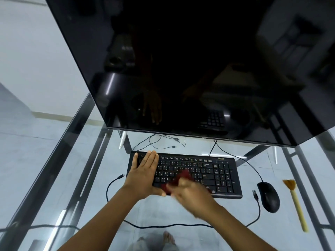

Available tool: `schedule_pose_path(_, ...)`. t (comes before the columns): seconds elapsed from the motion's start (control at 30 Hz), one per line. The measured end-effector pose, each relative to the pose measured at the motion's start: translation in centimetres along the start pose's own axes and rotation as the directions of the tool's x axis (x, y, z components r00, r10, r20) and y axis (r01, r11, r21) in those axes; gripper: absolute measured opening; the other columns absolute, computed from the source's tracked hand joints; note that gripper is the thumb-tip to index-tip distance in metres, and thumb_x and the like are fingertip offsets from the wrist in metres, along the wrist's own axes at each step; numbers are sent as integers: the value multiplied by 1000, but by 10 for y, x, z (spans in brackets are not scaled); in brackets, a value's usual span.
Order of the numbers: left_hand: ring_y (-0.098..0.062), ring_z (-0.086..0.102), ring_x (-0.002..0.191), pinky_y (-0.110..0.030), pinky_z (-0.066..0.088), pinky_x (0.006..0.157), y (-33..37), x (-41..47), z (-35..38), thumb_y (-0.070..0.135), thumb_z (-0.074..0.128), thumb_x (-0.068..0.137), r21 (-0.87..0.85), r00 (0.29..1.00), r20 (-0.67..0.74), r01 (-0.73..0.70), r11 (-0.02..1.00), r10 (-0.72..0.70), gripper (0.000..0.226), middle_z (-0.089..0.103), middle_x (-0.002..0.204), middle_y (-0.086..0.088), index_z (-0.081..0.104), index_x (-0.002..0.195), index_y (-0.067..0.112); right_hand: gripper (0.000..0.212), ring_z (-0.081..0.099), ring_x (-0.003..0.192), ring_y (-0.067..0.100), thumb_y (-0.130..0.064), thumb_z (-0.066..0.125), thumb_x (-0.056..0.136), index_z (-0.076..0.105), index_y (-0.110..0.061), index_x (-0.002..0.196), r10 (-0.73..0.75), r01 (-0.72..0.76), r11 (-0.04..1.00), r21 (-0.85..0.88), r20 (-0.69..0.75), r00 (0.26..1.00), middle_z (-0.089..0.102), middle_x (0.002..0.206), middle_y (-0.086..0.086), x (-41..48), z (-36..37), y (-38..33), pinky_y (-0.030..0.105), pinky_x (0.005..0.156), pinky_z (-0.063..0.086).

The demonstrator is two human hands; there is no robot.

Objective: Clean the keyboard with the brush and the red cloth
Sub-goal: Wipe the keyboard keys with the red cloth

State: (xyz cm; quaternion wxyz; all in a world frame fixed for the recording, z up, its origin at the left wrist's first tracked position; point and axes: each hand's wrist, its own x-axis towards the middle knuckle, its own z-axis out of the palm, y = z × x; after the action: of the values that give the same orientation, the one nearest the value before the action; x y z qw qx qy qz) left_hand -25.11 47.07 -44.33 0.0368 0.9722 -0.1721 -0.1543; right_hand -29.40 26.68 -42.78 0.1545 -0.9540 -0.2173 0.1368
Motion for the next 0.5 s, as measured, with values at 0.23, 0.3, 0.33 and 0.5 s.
schedule_pose_path(0.23, -17, -23, 144, -53, -16, 115, -3, -4, 0, 87, 48, 63, 8, 1000, 15, -1, 1000, 0, 132, -18, 160, -4, -12, 151, 9, 33, 62, 72, 15, -32, 56, 95, 60, -35, 128, 210, -213, 977, 7, -190, 959, 62, 100, -1, 7, -11, 20, 23, 61, 50)
schedule_pose_path(0.3, -15, -23, 144, -53, -16, 115, -7, -7, 1, 87, 46, 61, 2, 1000, 16, 5, 1000, -5, 132, -17, 160, -4, -11, 151, 9, 36, 59, 73, 16, -37, 50, 97, 53, -39, 132, -15, 15, 1000, -15, -7, 1000, 57, 96, -1, 8, -1, -6, 27, 61, 49)
schedule_pose_path(0.33, -15, -23, 143, -52, -16, 115, -8, -7, 1, 88, 44, 59, 1, 1000, 15, 5, 1000, -5, 133, -17, 160, -4, -11, 151, 10, 36, 59, 74, 17, -38, 47, 98, 50, -40, 134, -67, 70, 997, -40, 75, 995, 55, 95, -2, 9, 0, -7, 28, 61, 50)
schedule_pose_path(0.5, -16, -22, 145, -53, -13, 116, -2, -2, 0, 87, 46, 62, -18, 1000, 12, -16, 1000, 16, 132, -18, 160, -4, -12, 151, 10, 34, 66, 83, 23, -35, 45, 99, 57, -27, 129, 368, -394, 918, -37, -284, 885, 61, 110, 4, 40, -22, 35, 31, 68, 54)
